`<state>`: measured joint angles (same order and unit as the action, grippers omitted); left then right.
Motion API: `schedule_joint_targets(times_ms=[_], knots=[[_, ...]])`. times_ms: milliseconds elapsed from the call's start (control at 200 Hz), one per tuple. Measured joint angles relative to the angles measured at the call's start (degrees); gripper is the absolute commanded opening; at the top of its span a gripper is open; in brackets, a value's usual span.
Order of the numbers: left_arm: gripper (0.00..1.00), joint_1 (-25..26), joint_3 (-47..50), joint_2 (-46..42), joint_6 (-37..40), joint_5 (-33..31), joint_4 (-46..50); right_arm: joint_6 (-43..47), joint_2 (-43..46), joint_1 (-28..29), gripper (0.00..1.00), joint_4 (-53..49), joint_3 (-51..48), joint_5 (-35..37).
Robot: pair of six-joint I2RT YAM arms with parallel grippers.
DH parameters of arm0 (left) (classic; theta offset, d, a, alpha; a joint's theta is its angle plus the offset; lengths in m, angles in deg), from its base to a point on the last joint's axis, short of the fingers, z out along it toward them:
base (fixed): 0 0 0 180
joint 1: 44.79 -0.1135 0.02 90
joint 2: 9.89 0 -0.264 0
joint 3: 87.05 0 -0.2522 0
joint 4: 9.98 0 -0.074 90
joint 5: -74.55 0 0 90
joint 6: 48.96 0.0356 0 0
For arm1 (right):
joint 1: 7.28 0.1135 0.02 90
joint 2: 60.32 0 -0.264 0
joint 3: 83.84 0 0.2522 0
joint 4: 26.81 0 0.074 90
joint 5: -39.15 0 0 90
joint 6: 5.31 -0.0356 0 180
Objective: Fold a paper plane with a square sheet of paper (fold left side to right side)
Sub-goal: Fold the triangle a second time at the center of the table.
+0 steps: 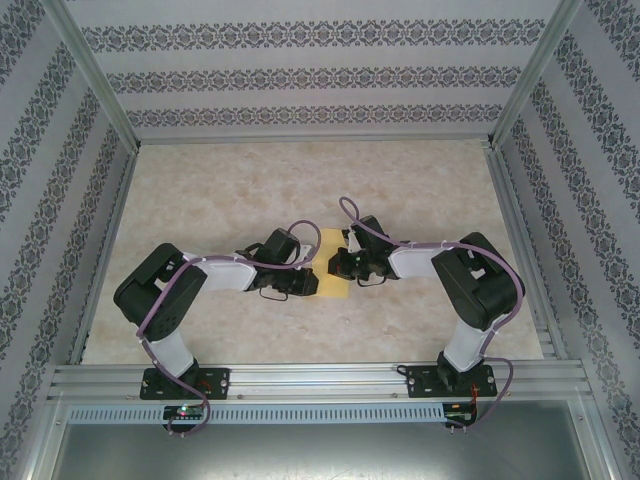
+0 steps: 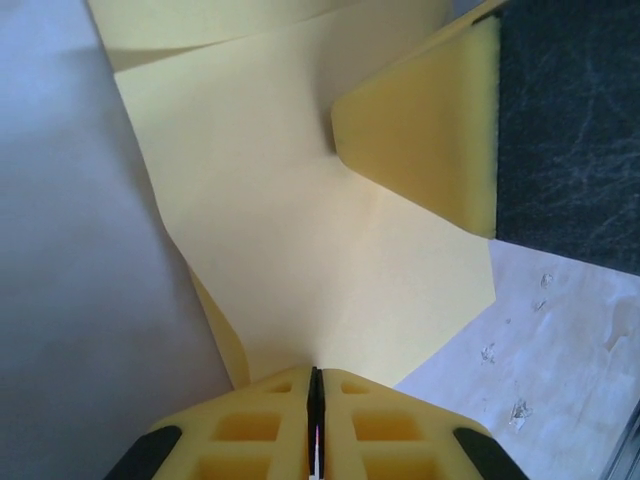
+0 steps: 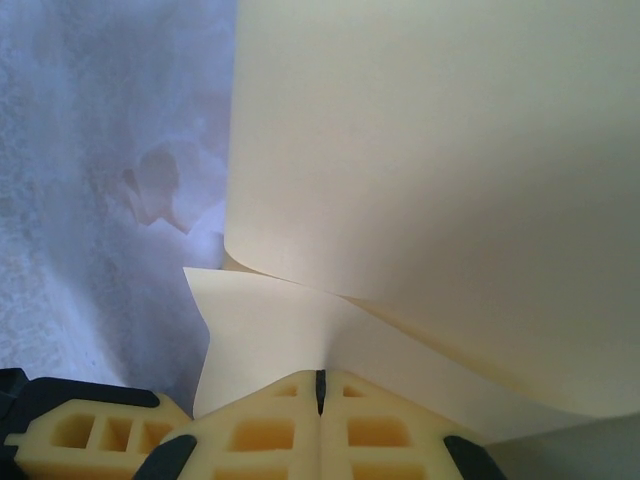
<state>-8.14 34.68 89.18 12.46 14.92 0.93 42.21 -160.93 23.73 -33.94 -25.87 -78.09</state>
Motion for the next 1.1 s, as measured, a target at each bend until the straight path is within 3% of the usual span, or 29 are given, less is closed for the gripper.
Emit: schedule_joint_targets(times_ms=[340, 659, 1099], knots=[[0.06, 0.0, 0.5, 0.0, 0.2, 0.3, -0.9, 0.7, 8.8, 1.9, 0.0, -0.4, -3.5, 2.4], [0.06, 0.0, 0.5, 0.0, 0.8, 0.4, -1.1, -1.9, 6.6, 8.3, 0.0, 4.8, -4.5, 6.7], [0.06, 0.0, 0.5, 0.0, 1.1, 0.3, -1.1, -2.2, 2.6, 8.4, 0.0, 5.4, -3.2, 8.9]])
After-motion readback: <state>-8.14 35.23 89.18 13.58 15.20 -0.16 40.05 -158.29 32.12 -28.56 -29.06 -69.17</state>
